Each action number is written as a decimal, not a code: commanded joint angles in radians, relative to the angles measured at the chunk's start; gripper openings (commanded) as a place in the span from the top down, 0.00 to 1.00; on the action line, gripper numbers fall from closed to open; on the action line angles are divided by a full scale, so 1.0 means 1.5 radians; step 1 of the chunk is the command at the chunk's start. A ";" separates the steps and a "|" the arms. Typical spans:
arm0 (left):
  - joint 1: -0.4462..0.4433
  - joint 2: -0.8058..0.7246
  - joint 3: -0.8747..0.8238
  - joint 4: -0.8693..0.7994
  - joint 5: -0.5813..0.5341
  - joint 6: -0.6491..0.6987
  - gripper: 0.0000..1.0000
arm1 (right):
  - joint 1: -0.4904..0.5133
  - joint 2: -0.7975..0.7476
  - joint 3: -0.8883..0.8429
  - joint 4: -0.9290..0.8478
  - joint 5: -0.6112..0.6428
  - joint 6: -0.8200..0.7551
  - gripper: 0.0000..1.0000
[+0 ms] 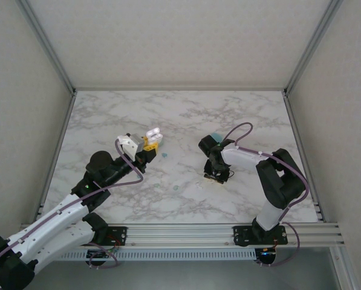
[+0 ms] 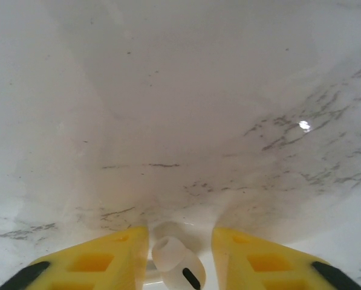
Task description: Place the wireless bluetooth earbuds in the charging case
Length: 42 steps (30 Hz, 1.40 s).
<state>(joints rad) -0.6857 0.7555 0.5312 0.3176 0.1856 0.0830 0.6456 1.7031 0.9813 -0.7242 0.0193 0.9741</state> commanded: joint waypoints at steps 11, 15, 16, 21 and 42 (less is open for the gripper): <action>-0.002 0.000 0.025 0.030 0.016 0.002 0.87 | 0.006 -0.040 -0.034 -0.009 -0.033 0.111 0.59; -0.002 -0.003 0.024 0.027 0.016 0.003 0.87 | 0.006 -0.041 -0.039 -0.003 -0.025 0.121 0.62; -0.002 -0.004 0.025 0.027 0.016 0.003 0.87 | 0.006 -0.039 -0.039 -0.003 -0.021 0.119 0.63; -0.002 -0.005 0.024 0.027 0.018 0.002 0.87 | 0.005 -0.029 -0.025 -0.030 0.008 0.097 0.65; -0.002 -0.018 0.024 0.007 0.015 0.006 0.87 | 0.005 -0.016 -0.004 -0.034 0.027 0.074 0.68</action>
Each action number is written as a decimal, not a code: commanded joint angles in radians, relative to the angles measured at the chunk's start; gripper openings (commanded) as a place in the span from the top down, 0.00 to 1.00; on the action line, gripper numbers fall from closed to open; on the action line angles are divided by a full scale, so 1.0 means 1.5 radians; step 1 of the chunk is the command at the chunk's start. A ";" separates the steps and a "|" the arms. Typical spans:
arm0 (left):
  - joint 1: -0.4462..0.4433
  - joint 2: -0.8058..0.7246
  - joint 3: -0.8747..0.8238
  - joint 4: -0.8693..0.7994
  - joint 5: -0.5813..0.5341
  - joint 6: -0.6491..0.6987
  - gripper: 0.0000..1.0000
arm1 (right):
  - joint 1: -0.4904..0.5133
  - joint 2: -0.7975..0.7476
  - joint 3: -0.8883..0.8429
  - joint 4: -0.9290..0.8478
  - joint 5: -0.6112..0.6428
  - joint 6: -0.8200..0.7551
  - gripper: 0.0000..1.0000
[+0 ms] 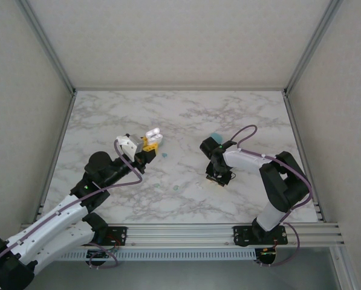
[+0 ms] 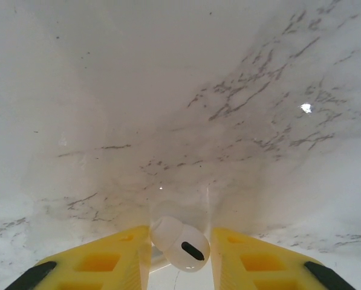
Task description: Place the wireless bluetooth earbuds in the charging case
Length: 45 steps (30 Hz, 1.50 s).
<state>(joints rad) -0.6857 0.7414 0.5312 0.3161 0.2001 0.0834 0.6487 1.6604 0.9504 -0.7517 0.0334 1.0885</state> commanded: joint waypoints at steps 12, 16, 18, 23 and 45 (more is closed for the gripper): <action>-0.002 0.013 0.035 0.011 0.011 0.004 0.87 | 0.004 0.047 0.041 0.000 -0.011 -0.146 0.76; -0.002 0.018 0.042 0.006 0.011 0.005 0.87 | 0.011 0.081 0.087 -0.049 0.001 -0.303 0.76; -0.002 0.020 0.044 0.003 0.009 0.007 0.87 | 0.014 0.098 0.106 -0.069 -0.002 -0.385 0.76; -0.002 0.021 0.046 0.002 0.001 0.008 0.87 | 0.021 0.139 0.149 -0.120 0.017 -0.521 0.75; -0.002 0.037 0.055 0.004 0.014 0.013 0.86 | 0.013 0.055 0.096 -0.087 0.044 -0.119 0.53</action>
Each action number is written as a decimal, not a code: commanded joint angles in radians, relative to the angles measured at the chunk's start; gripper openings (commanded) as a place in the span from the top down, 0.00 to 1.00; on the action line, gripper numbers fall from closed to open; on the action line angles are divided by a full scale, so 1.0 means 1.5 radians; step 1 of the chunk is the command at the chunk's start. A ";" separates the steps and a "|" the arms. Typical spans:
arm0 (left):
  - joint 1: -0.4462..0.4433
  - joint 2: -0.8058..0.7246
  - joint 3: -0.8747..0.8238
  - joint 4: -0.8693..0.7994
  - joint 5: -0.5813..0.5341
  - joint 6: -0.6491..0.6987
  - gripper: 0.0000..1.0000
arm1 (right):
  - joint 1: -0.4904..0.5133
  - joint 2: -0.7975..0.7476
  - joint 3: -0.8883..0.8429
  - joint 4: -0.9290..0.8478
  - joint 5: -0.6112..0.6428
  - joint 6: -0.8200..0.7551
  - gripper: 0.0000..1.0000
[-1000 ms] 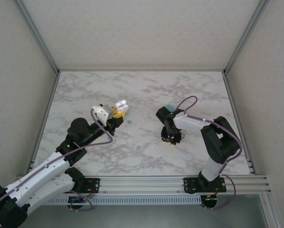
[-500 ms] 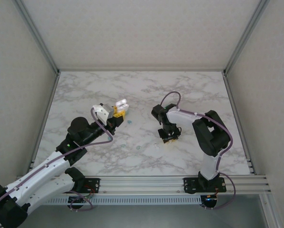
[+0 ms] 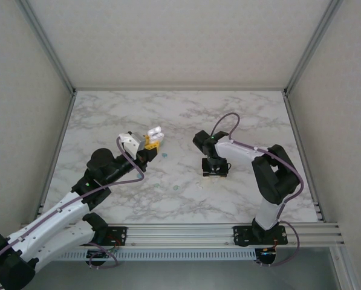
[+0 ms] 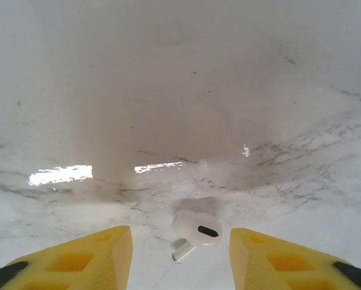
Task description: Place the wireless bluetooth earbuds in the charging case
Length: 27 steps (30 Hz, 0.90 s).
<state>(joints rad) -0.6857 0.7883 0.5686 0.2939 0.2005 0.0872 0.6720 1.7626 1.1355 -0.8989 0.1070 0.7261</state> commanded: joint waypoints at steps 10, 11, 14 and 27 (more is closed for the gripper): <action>-0.002 0.010 0.032 0.021 0.016 0.008 0.86 | -0.014 -0.012 -0.065 0.057 -0.015 0.136 0.54; -0.002 0.013 0.033 0.022 0.018 0.007 0.86 | -0.014 -0.010 -0.064 0.056 -0.014 0.135 0.55; -0.002 0.018 0.035 0.027 0.021 0.003 0.86 | -0.016 -0.009 -0.060 0.058 -0.013 0.129 0.57; -0.002 0.025 0.036 0.025 0.023 0.003 0.86 | -0.022 -0.014 -0.065 0.065 0.009 0.105 0.68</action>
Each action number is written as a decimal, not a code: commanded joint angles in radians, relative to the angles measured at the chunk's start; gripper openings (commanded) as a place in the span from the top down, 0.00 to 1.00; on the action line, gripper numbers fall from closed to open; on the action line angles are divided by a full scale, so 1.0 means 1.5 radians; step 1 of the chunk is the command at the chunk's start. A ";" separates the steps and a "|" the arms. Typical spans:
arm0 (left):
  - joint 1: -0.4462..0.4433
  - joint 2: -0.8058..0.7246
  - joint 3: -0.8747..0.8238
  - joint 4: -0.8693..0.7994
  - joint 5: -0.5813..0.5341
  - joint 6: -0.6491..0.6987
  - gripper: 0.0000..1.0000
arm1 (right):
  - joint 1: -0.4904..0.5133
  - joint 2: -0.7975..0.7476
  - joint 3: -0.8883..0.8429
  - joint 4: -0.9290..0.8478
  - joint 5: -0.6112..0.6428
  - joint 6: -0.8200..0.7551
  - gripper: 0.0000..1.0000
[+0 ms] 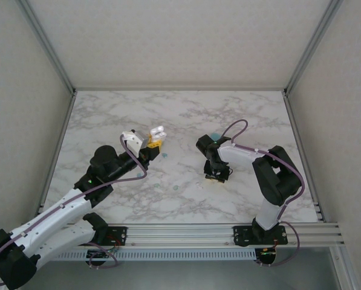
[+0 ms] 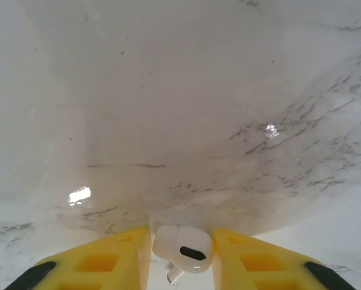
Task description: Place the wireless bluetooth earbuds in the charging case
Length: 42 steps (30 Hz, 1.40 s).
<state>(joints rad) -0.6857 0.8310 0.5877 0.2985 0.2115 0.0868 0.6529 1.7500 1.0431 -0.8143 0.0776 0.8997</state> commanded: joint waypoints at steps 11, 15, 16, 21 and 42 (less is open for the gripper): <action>-0.002 0.001 0.028 0.024 0.019 -0.002 0.86 | -0.011 0.009 -0.001 0.010 0.033 -0.060 0.64; -0.002 -0.001 0.028 0.022 0.020 -0.005 0.86 | -0.012 0.017 -0.001 0.011 0.032 -0.088 0.66; -0.002 -0.002 0.028 0.022 0.020 -0.005 0.86 | -0.012 0.018 -0.002 0.013 0.030 -0.095 0.67; -0.002 0.000 0.031 0.020 0.020 -0.007 0.86 | -0.012 0.003 -0.011 0.028 0.021 -0.108 0.70; -0.009 0.105 0.074 0.076 0.051 -0.053 0.87 | -0.010 -0.322 0.035 0.074 0.067 -0.278 0.73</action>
<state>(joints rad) -0.6865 0.9787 0.6579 0.3435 0.2569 0.0399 0.6437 1.3064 1.0542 -0.7242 0.1429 0.5541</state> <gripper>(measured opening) 0.210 0.274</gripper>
